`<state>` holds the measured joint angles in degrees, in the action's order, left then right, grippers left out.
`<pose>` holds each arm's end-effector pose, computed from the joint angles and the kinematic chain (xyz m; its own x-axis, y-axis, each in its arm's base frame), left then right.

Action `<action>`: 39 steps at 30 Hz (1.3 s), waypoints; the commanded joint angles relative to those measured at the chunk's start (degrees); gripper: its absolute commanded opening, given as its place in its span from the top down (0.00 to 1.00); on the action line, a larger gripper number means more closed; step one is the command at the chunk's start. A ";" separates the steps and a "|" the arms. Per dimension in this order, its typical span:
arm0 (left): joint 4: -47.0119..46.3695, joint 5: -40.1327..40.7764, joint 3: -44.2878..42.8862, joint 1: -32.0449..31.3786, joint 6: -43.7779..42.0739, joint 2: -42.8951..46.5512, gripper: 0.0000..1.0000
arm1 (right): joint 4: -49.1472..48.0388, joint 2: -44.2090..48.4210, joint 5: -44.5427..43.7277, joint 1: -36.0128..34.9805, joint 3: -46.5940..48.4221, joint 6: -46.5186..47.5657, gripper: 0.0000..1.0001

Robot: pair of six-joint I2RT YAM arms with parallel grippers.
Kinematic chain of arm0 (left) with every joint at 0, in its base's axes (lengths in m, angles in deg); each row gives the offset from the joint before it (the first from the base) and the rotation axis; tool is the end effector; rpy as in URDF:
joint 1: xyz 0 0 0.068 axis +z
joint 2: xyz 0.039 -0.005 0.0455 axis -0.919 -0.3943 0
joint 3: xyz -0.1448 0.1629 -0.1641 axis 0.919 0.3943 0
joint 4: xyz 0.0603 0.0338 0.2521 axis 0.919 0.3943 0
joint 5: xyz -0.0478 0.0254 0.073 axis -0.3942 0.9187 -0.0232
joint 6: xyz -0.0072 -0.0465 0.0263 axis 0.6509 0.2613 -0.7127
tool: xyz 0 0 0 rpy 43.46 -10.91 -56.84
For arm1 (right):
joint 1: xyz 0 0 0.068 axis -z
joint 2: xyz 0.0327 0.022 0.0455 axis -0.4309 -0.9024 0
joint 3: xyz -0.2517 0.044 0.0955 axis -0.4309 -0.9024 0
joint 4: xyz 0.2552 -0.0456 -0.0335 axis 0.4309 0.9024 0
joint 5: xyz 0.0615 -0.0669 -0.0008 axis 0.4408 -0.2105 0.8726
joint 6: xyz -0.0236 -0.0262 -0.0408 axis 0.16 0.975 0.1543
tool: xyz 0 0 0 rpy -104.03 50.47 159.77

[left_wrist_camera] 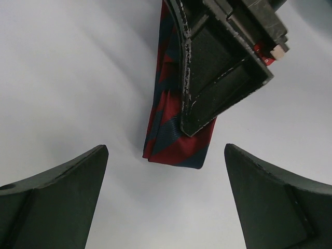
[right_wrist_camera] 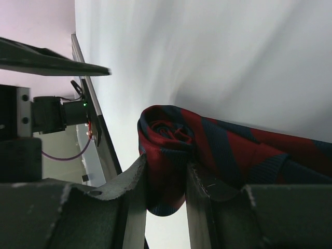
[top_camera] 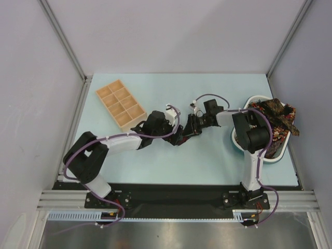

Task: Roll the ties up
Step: Roll the tie

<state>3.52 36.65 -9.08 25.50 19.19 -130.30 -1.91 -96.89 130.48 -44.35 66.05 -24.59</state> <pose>0.2515 -0.2275 0.1928 -0.4819 0.2982 -0.8239 0.6969 0.7004 -0.1542 0.3598 0.1550 0.1109 -0.9232 -0.1838 -0.3375 -0.3838 0.3989 0.8328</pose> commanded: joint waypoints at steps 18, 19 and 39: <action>7.26 -3.37 -13.93 -3.28 -8.94 -14.38 0.00 | -5.32 -3.62 -0.97 1.95 -3.11 -0.17 0.80; 7.62 -3.20 -14.28 -3.37 -9.21 -15.17 0.00 | -5.41 -3.54 -0.97 2.04 -3.20 -0.26 0.80; 18.43 3.66 -20.61 -5.21 -11.76 -20.45 0.54 | -6.20 -1.26 -5.27 2.83 -4.52 0.09 0.54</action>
<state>18.03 37.43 -28.16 21.00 8.59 -149.82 -9.36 -98.24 132.90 -41.80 63.17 -27.22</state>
